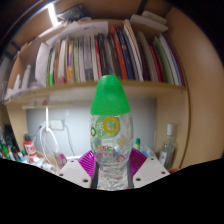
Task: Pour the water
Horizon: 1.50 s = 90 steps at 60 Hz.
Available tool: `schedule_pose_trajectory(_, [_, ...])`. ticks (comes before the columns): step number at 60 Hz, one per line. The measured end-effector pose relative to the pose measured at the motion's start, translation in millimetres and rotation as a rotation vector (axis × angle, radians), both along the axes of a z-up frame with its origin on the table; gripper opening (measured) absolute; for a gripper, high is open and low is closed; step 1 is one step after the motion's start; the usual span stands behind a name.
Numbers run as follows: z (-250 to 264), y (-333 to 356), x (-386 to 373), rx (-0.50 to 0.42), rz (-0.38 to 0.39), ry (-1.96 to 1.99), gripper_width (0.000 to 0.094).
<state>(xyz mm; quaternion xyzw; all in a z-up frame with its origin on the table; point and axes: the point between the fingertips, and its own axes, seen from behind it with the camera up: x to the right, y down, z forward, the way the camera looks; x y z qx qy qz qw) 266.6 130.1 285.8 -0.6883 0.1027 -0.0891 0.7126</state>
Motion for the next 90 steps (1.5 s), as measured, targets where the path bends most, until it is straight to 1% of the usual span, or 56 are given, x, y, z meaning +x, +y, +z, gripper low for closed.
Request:
schedule_pose_trajectory(7, [-105.9, 1.7, 28.2, -0.168, -0.043, 0.048, 0.0423])
schedule_pose_trajectory(12, [-152.8, -2.3, 43.4, -0.210, -0.070, 0.044, 0.0427])
schedule_pose_trajectory(16, [-175.3, -2.8, 46.5, -0.220, -0.072, 0.053, 0.0430])
schedule_pose_trajectory(20, [-202.0, -1.7, 42.8, -0.245, -0.056, 0.061, 0.0430])
schedule_pose_trajectory(21, [-211.2, -2.0, 41.6, -0.261, -0.052, 0.067, 0.0453])
schedule_pose_trajectory(22, [-213.8, -5.2, 41.0, -0.266, -0.052, 0.066, 0.0448])
schedule_pose_trajectory(23, [-203.9, -3.4, 43.3, -0.217, -0.056, 0.050, 0.0444])
schedule_pose_trajectory(26, [-203.9, -5.2, 44.5, -0.187, -0.072, 0.050, 0.0437])
schedule_pose_trajectory(32, [-206.9, -4.0, 47.2, -0.188, -0.082, 0.074, 0.0436])
schedule_pose_trajectory(35, [-206.6, -3.6, 46.2, -0.197, -0.087, 0.060, 0.0453])
schedule_pose_trajectory(38, [-207.2, -3.0, 46.5, -0.213, -0.092, 0.058, 0.0489])
schedule_pose_trajectory(40, [-212.2, -3.3, 46.0, -0.247, -0.090, 0.070, 0.0524])
schedule_pose_trajectory(42, [-223.4, -5.3, 45.4, -0.301, -0.087, 0.097, 0.0610])
schedule_pose_trajectory(45, [-232.9, -13.3, 39.2, -0.364, -0.077, 0.163, 0.0775])
schedule_pose_trajectory(47, [-228.5, -18.7, 34.0, -0.364, -0.066, 0.203, 0.0861])
schedule_pose_trajectory(50, [-219.3, -33.2, 28.5, -0.356, -0.074, 0.243, 0.0842])
schedule_pose_trajectory(56, [-196.9, -74.7, 17.0, -0.371, -0.097, 0.236, 0.0835])
schedule_pose_trajectory(63, [-170.0, -136.8, -14.8, -0.409, -0.095, 0.226, 0.0840])
schedule_pose_trajectory(71, [-127.9, -220.5, -65.2, -0.431, -0.079, 0.197, 0.0839])
schedule_pose_trajectory(81, [-82.7, -316.0, -130.7, -0.447, -0.033, 0.180, 0.0840])
schedule_pose_trajectory(90, [-55.9, -380.6, -172.1, -0.483, 0.026, 0.162, 0.0840])
